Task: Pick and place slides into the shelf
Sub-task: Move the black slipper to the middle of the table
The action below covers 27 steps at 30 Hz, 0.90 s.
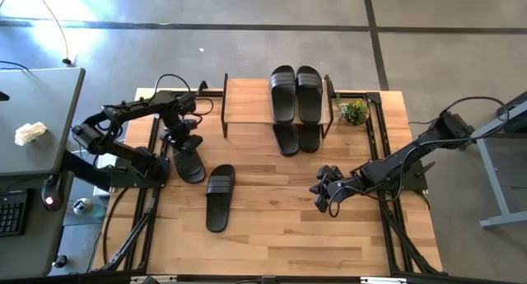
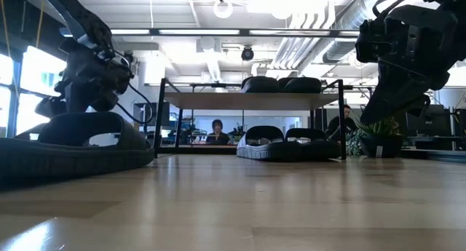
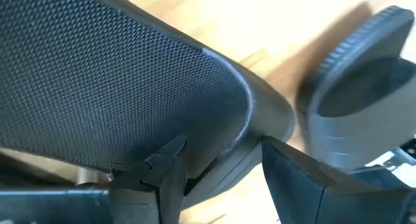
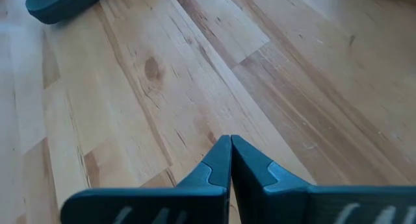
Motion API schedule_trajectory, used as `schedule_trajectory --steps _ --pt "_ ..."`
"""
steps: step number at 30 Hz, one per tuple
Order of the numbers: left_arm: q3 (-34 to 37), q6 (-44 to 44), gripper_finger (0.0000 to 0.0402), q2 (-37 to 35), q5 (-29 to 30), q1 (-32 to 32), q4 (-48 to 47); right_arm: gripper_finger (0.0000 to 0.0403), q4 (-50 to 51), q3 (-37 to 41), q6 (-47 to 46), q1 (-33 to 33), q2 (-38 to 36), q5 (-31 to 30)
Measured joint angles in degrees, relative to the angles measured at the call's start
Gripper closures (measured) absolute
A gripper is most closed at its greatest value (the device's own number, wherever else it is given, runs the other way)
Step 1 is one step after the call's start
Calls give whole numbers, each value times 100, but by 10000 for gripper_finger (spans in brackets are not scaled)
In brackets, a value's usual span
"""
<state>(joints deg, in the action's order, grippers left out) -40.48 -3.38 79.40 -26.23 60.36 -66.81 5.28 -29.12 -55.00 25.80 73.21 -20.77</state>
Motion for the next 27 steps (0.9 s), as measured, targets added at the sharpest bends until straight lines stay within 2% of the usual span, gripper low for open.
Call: schedule_trajectory --steps 10,14,22,27 --pt "1 66 232 0 -115 0 9 402 0 0 -44 0 0 46" --pt "1 157 270 0 -280 0 9 402 0 0 -44 0 0 44" --pt "-1 229 388 0 -393 0 1 402 0 0 -17 0 0 41" --pt "-3 220 383 0 -375 0 2 402 0 0 -7 0 0 41"
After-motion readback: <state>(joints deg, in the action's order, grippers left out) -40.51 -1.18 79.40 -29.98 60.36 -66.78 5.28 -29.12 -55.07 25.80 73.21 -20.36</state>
